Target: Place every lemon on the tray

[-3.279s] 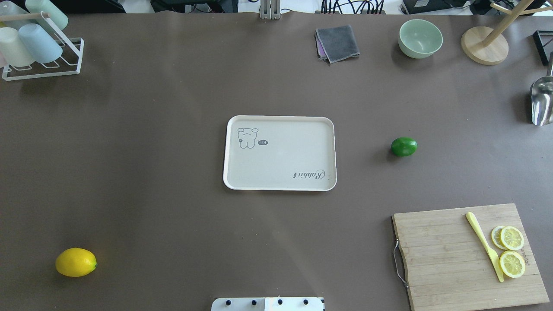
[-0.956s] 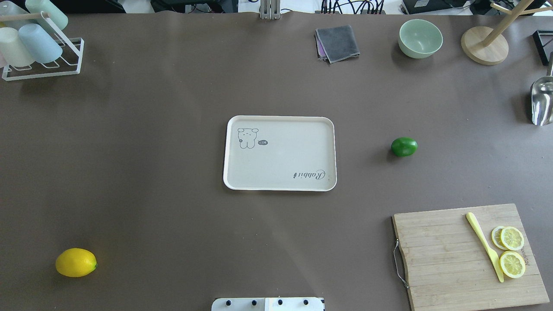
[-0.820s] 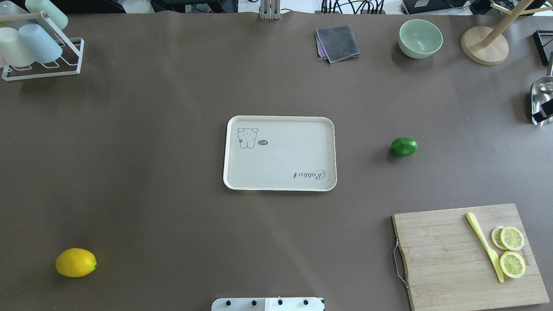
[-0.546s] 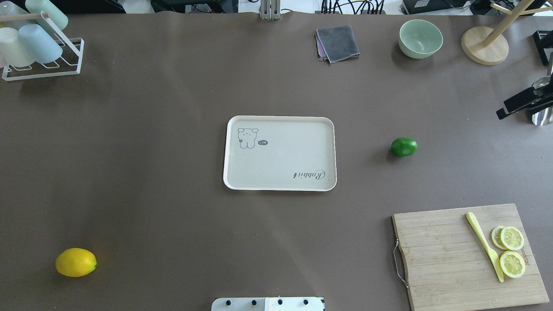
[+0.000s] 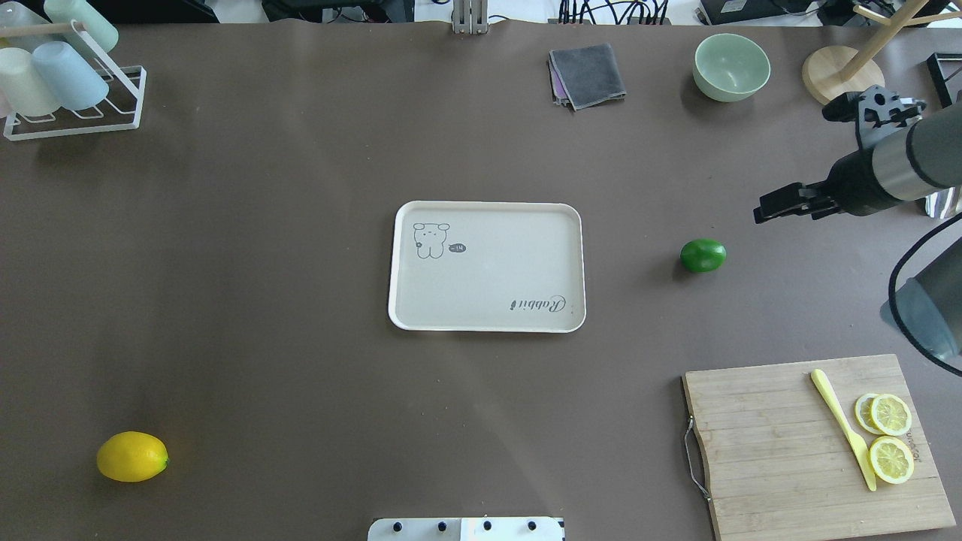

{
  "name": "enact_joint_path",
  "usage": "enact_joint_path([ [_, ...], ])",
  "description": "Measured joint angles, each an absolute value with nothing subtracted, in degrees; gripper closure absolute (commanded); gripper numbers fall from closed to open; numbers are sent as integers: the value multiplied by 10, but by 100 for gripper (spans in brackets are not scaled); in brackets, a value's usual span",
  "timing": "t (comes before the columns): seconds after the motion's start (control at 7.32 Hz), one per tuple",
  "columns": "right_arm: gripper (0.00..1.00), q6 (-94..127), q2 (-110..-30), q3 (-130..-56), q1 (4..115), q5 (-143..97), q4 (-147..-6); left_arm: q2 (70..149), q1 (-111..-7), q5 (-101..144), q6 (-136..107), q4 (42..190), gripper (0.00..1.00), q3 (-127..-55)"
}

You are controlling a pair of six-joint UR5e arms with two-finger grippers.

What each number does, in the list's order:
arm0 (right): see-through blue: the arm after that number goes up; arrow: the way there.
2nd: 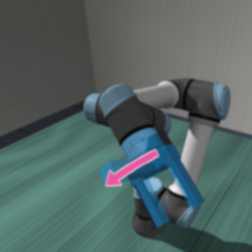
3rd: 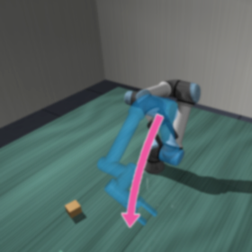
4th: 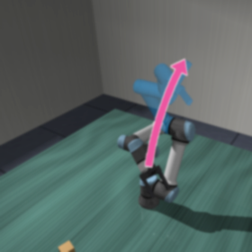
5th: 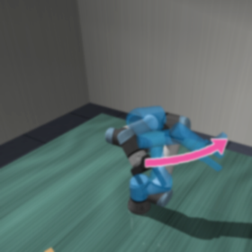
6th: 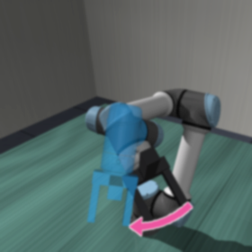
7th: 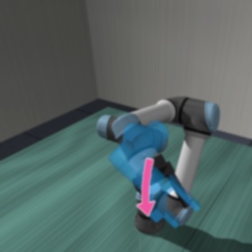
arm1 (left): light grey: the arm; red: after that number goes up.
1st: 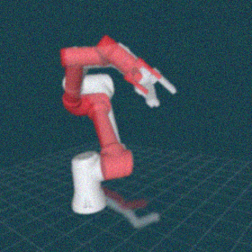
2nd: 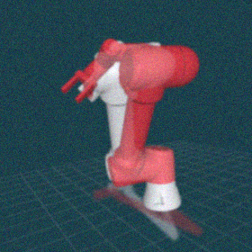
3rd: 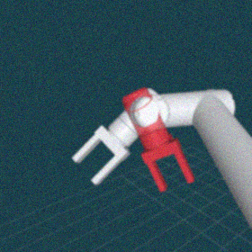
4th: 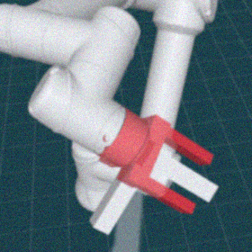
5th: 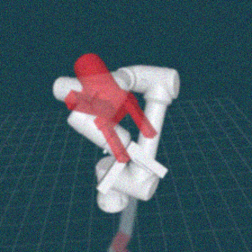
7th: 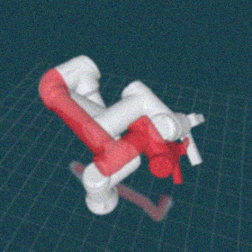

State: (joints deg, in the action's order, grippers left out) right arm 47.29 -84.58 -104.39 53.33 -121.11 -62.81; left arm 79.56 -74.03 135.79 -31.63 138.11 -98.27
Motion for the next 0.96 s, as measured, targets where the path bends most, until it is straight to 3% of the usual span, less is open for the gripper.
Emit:
enact_joint_path([
  [0.96,0,125,-784,-969,474,-1187,-598,755,-597,1350,-319,1544,2,-985],
])
